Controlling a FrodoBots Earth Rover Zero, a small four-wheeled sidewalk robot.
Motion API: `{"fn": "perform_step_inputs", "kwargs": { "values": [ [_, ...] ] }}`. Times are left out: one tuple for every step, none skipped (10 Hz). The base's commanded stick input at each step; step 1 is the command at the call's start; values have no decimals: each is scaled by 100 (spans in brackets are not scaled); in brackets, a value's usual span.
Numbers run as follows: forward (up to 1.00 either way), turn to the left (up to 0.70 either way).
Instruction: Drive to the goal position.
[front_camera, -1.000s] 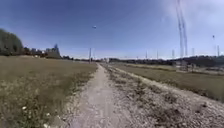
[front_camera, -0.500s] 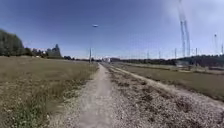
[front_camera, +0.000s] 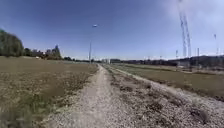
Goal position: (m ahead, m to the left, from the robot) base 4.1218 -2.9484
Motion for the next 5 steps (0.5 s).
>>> {"fn": "perform_step_inputs", "kwargs": {
  "values": [
    [70, 0],
    [70, 0],
    [70, 0],
    [70, 0],
    [70, 0]
  ]
}}
